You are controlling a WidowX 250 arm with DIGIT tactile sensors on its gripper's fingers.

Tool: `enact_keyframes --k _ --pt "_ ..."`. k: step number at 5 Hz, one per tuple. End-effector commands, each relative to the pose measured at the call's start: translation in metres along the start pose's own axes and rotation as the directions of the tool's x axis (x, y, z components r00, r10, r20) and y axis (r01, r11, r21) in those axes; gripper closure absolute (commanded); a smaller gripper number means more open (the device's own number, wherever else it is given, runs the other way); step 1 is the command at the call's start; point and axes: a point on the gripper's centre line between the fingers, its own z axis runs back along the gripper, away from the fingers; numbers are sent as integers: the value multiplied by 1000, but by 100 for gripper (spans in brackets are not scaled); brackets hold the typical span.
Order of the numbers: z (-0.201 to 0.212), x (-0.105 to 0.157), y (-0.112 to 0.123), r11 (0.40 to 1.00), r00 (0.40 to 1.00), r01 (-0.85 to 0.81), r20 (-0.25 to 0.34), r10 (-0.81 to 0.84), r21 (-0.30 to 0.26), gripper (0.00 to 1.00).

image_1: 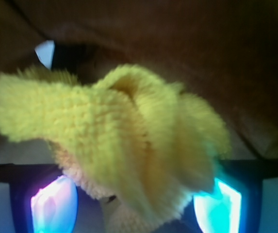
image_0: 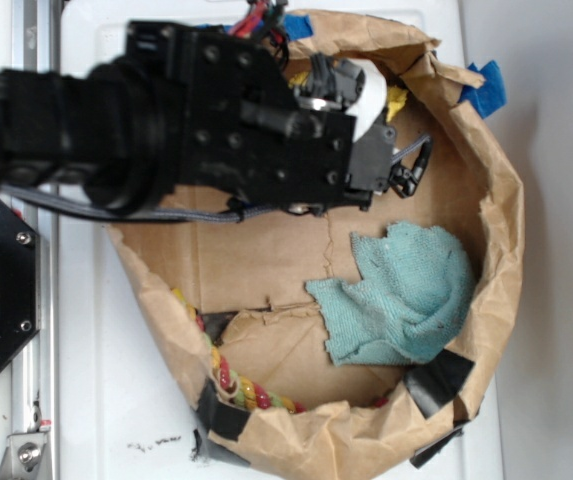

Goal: Grab the yellow cloth.

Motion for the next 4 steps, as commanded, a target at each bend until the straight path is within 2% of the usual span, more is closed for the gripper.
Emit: enact_keyframes --k 1,2,3,4 --pt "-11 21 5 999 999 -41 23 40 9 0" --pt "-10 22 3 999 999 -38 19 38 9 0" --pt "-11 22 3 999 999 -46 5 46 -3 79" --pt "-10 25 2 999 999 -51 5 51 -7 100"
